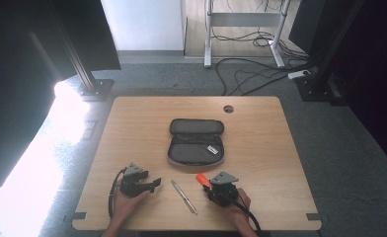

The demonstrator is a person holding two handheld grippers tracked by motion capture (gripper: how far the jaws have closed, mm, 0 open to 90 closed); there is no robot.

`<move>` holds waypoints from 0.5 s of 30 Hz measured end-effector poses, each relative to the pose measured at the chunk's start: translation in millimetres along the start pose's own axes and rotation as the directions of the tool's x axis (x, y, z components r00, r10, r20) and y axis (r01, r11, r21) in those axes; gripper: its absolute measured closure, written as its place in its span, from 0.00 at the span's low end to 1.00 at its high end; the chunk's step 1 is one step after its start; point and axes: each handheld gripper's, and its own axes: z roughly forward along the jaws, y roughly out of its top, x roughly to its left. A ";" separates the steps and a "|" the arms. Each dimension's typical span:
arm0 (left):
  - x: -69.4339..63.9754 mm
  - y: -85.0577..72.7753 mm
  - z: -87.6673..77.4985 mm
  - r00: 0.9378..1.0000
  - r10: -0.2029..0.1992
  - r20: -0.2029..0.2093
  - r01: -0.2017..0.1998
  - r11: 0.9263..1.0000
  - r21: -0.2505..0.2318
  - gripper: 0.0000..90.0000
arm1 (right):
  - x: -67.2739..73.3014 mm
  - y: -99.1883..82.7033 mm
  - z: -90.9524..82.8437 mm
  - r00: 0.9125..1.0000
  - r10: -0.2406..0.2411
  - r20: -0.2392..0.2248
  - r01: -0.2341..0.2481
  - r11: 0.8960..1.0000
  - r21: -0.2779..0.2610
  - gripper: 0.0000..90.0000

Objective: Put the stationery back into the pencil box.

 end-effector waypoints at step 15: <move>0.0 0.1 0.1 1.000 0.001 0.001 -0.001 1.000 0.001 0.35 | -7.8 6.6 -18.9 1.000 0.011 -0.008 -0.011 0.998 -0.065 0.73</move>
